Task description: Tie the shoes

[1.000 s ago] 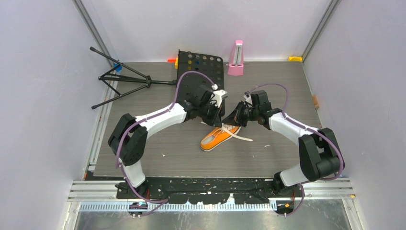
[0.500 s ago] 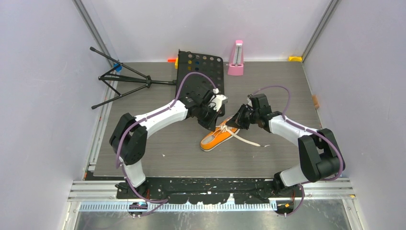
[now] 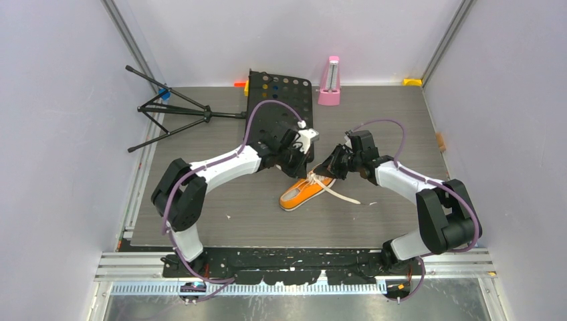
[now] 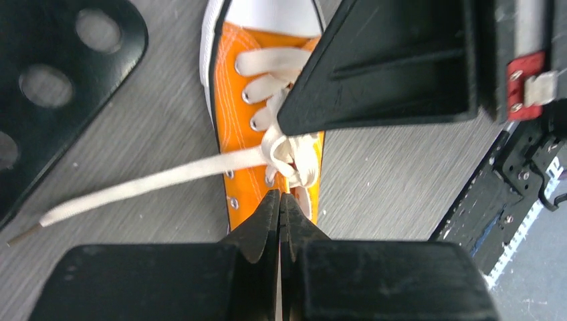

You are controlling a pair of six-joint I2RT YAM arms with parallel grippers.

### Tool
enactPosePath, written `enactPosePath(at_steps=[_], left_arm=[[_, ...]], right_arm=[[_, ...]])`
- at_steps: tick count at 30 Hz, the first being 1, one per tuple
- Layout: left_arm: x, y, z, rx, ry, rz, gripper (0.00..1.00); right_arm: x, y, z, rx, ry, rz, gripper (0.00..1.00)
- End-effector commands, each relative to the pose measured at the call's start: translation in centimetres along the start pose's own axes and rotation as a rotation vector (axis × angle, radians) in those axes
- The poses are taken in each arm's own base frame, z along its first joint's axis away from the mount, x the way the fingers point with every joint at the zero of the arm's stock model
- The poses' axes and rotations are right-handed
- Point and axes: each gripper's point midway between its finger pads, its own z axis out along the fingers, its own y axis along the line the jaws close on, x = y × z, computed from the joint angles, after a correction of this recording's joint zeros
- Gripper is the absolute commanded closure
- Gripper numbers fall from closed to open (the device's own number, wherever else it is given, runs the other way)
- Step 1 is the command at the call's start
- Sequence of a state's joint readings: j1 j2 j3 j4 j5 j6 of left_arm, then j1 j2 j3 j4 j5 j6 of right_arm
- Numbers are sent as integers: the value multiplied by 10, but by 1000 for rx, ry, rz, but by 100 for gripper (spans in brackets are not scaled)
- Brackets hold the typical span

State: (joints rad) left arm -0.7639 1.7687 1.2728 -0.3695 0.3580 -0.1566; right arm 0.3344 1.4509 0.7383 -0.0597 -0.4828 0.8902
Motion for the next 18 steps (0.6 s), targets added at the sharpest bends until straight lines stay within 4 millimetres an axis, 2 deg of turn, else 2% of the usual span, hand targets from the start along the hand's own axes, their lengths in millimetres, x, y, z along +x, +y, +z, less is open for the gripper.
enactPosePath(at_steps=[1,5,18], left_arm=[[-44,-9,-13,36,-183,18,100],[-47,-9,-13,63,-201,-11,100],[-37,-12,13,132,-147,-67,100]], right_arm=[[-6,15,0,-48,-16,-20,100],[-5,14,0,-46,-12,-18,100],[-6,17,0,-54,-14,-20,100]])
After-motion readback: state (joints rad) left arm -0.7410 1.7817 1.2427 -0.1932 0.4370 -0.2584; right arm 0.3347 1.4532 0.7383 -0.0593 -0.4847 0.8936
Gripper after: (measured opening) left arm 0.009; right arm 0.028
